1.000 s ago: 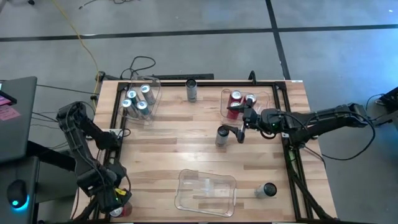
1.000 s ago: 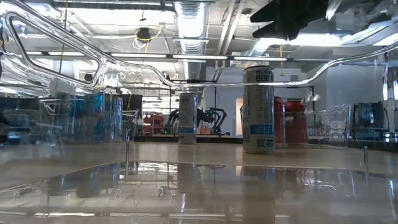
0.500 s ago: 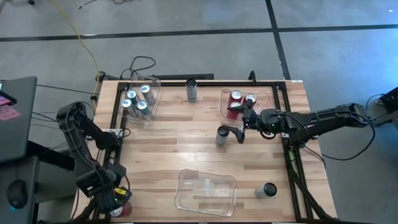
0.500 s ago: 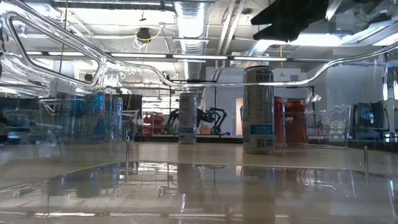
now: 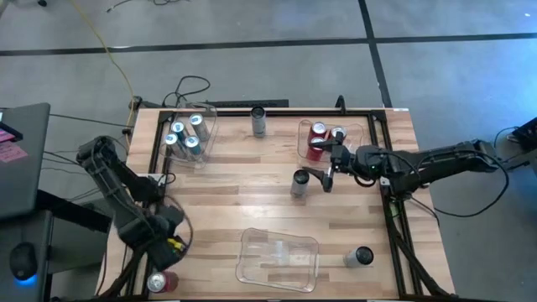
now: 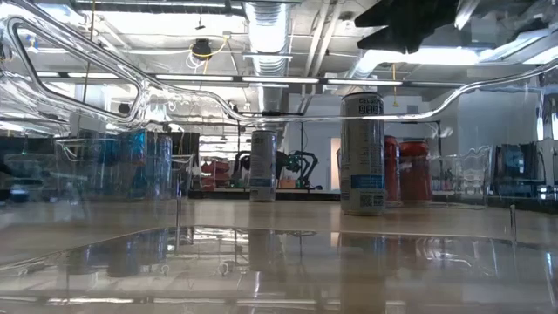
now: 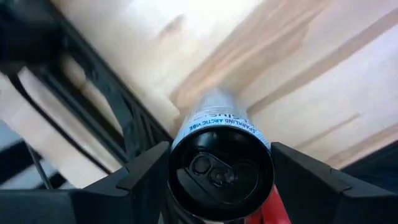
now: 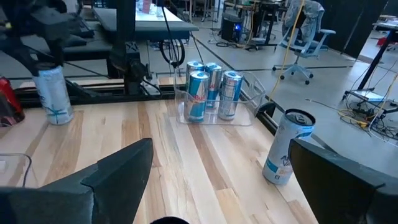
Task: Sort soda cans
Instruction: Put the white blue soda can into the bottom transparent bin
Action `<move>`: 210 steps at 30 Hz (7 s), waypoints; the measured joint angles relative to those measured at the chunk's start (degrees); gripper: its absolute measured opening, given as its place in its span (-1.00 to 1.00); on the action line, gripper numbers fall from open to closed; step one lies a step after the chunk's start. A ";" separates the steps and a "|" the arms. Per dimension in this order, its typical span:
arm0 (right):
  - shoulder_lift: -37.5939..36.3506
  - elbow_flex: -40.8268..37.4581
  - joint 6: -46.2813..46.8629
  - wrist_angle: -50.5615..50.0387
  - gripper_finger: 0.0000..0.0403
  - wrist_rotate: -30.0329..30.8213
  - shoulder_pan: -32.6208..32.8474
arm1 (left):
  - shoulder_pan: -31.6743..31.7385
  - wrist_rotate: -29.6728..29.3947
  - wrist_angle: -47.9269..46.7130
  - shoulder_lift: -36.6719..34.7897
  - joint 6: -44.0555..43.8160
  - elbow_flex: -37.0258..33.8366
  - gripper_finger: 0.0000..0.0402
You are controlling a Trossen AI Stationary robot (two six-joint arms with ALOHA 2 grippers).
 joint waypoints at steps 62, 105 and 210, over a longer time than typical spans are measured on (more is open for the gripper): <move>-5.22 0.00 4.81 -7.07 0.94 0.04 -0.04 | 41.84 -11.15 25.66 7.74 71.30 4.75 0.24; -2.36 0.00 8.10 -3.49 0.94 -0.33 6.50 | 27.44 -31.17 23.06 2.03 63.06 2.86 0.84; -2.36 -0.02 6.01 -7.50 0.94 -0.26 6.71 | 24.38 -15.47 45.09 19.87 80.89 11.80 0.32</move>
